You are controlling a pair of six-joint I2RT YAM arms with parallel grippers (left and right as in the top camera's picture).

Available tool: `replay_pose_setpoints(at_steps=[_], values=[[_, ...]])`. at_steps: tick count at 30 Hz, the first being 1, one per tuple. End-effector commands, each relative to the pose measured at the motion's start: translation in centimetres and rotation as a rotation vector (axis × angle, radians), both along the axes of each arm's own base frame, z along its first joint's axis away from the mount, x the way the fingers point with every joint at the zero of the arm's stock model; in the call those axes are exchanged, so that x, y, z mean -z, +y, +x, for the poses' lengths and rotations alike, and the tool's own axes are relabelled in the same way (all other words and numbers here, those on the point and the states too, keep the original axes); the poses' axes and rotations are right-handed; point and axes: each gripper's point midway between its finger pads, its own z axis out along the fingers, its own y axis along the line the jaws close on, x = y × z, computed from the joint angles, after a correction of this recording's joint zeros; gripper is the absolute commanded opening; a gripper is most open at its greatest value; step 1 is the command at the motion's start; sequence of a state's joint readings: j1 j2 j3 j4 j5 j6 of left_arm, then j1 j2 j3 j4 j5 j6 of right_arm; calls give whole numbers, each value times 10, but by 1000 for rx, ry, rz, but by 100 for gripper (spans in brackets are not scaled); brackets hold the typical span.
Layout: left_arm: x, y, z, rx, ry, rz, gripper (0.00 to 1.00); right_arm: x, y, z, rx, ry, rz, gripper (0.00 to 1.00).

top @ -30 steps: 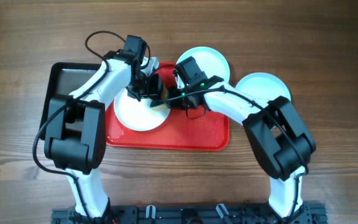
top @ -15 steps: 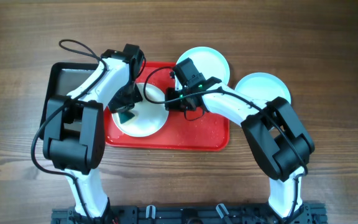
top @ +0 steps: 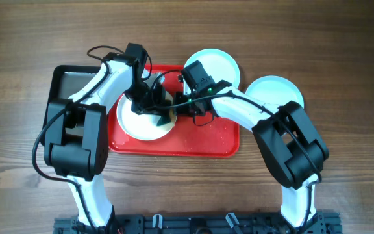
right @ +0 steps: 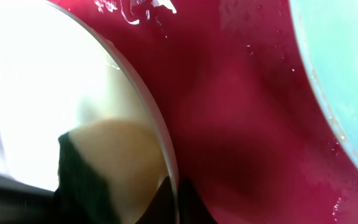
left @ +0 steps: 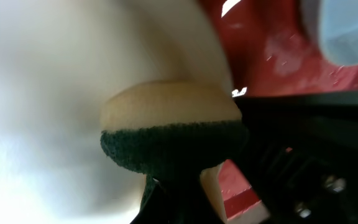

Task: Clean dirty plates on tray and stack at the side
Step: 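Keep scrubbing the plate with the sponge in the left gripper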

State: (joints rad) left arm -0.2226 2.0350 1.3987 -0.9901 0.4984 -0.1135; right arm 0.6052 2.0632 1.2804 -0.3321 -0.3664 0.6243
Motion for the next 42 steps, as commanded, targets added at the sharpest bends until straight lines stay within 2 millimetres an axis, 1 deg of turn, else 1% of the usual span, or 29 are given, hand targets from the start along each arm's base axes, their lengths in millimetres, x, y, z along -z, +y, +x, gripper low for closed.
replay_pose_setpoints(at_steps=[1, 4, 6, 7, 9, 10, 12, 15, 16, 17, 19, 20, 21, 23, 25, 26, 29, 32, 34, 36, 39, 42], values=[[13, 8, 16, -135, -4, 81, 4, 8, -2, 0, 6, 17, -8, 4], [25, 46, 33, -271, -65, 318, 4, 8, -2, 1, 6, 16, -7, 4], [28, 78, 38, -353, -104, 506, 4, 8, -2, 1, 6, 16, -7, 5], [27, 93, 37, -381, -112, 592, 4, 8, -2, 1, 5, 15, -7, 4], [24, 113, 30, -410, -107, 708, 4, 8, -2, 1, 2, 14, -8, 4], [20, 127, 24, -431, -102, 789, 4, 8, -2, 1, 1, 12, -8, 4], [17, 136, 16, -420, -86, 848, 4, 8, -2, 1, 0, 12, -8, 4], [16, 137, 1, -379, -27, 860, 4, 8, -2, 1, 0, 12, -8, 4], [16, 133, -5, -343, 2, 838, 4, 8, -2, 1, 0, 12, -8, 4], [18, 124, -11, -278, 34, 779, 4, 8, -2, 1, 0, 12, -8, 4], [21, 98, -20, -153, 82, 615, 4, 7, -1, 1, 0, 10, -7, 4], [21, 76, -25, -78, 108, 477, 4, 7, -1, 1, 0, 10, -7, 4], [19, 60, -29, -31, 119, 374, 4, 7, -1, 1, 0, 10, -7, 4], [9, 24, -34, 53, 129, 134, 4, 7, -2, 1, 0, 11, -7, 4], [3, 8, -34, 79, 116, 28, 4, 8, -2, 1, 0, 12, -8, 4], [1, 1, -30, 79, 98, -3, 4, 8, -2, 1, 0, 12, -8, 4], [3, -11, -18, 84, 37, -22, 4, 8, -2, 1, 0, 12, -8, 4], [5, -23, 1, 99, -64, -37, 4, 8, -2, 0, 0, 13, -9, 4], [10, -20, 19, 80, -133, 8, 4, 8, -2, 0, 0, 13, -9, 4], [17, -2, 37, -2, -180, 135, 4, 8, -2, 0, -1, 13, -9, 4], [25, 36, 55, -106, -237, 348, 4, 8, -2, 0, -8, 8, -11, 4], [24, 87, 64, -238, -269, 591, 4, 8, -2, 0, -9, 8, -10, 4]])
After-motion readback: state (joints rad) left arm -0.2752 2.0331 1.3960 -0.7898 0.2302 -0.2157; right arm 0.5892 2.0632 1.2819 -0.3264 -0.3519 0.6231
